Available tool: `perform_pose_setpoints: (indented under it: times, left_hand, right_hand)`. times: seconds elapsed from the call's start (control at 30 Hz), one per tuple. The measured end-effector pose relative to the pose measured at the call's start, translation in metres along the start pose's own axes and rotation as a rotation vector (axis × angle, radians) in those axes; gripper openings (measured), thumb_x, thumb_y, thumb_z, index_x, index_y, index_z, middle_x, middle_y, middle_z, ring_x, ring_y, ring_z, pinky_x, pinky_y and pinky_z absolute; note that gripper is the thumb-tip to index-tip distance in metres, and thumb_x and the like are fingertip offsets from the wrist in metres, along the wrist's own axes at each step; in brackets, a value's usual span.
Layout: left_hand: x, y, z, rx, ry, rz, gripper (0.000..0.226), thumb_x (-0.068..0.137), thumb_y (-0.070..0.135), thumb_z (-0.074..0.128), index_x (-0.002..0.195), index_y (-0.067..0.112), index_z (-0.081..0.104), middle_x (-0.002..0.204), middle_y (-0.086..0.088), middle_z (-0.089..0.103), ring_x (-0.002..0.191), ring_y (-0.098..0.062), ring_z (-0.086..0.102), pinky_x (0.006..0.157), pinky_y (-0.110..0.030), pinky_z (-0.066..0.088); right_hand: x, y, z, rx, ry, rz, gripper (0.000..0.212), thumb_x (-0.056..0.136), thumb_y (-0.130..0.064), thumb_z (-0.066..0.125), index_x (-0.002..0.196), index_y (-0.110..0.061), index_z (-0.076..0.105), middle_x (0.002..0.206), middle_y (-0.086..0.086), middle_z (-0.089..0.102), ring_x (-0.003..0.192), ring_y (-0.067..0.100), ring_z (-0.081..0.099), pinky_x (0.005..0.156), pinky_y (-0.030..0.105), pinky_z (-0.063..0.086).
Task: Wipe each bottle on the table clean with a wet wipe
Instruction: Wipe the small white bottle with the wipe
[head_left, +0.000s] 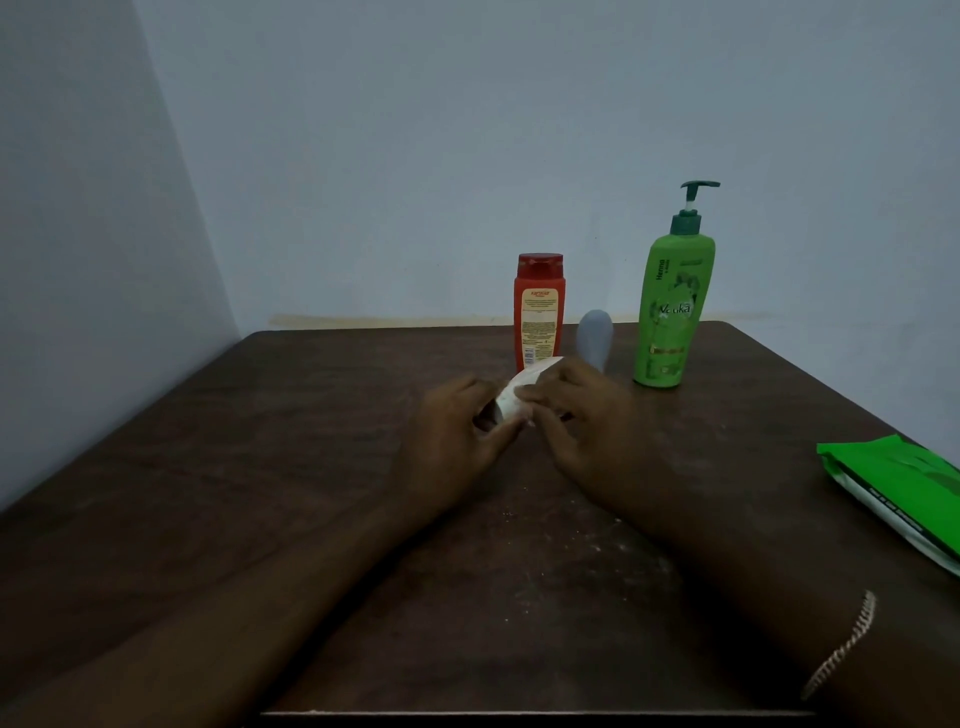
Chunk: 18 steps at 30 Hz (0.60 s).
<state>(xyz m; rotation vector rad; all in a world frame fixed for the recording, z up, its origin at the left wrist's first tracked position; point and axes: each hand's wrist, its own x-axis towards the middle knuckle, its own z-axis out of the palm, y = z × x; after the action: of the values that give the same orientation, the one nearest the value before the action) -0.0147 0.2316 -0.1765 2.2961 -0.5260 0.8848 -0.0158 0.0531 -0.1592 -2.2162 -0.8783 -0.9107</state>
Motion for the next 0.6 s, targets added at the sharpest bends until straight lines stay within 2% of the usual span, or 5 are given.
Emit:
perform_pose_setpoints:
  times: [0.13,0.2,0.3,0.47,0.6]
  left_hand:
    - [-0.002,0.000,-0.001,0.037,-0.015,0.031,0.035,0.085,0.031,0.077,0.116,0.014,0.069,0.101,0.003,0.068,0.081,-0.003,0.060,0.070,-0.015,0.051]
    - [-0.003,0.002,-0.001,0.060,-0.018,0.047,0.038,0.085,0.029,0.077,0.119,0.014,0.068,0.105,0.001,0.069,0.085,-0.002,0.058,0.072,-0.013,0.047]
    - [-0.003,0.007,-0.001,0.105,-0.026,0.098,0.042,0.084,0.025,0.076,0.123,0.012,0.067,0.112,-0.004,0.068,0.094,-0.008,0.059,0.080,-0.025,0.053]
    - [-0.006,0.010,-0.001,0.173,-0.047,0.169,0.047,0.080,0.017,0.081,0.124,0.008,0.066,0.114,-0.009,0.069,0.097,-0.020,0.065,0.083,-0.029,0.052]
    - [-0.006,0.009,-0.004,0.215,-0.070,0.207,0.048,0.081,0.018,0.080,0.126,0.008,0.064,0.116,-0.011,0.068,0.100,-0.021,0.065,0.084,-0.034,0.056]
  right_hand:
    - [0.002,0.021,-0.009,0.041,0.219,0.365,0.020,0.089,-0.014,0.066,0.108,-0.012,0.073,0.106,0.003,0.070,0.091,0.009,0.061,0.074,0.007,0.043]
    - [0.002,0.029,-0.011,0.059,0.239,0.451,0.021,0.088,-0.015,0.067,0.109,-0.014,0.073,0.108,0.003,0.071,0.093,0.010,0.063,0.074,0.009,0.044]
    - [0.004,0.022,-0.009,0.017,0.220,0.442,0.021,0.090,-0.014,0.064,0.110,-0.014,0.071,0.109,0.001,0.068,0.091,0.006,0.058,0.071,0.004,0.039]
    - [0.005,0.005,-0.001,-0.083,0.057,0.154,0.024,0.090,-0.011,0.063,0.113,-0.014,0.070,0.104,0.000,0.062,0.089,0.004,0.053,0.076,0.012,0.041]
    - [0.007,0.025,-0.011,-0.023,0.147,0.436,0.022,0.092,-0.012,0.061,0.110,-0.015,0.072,0.108,0.005,0.067,0.092,0.011,0.056,0.074,0.014,0.038]
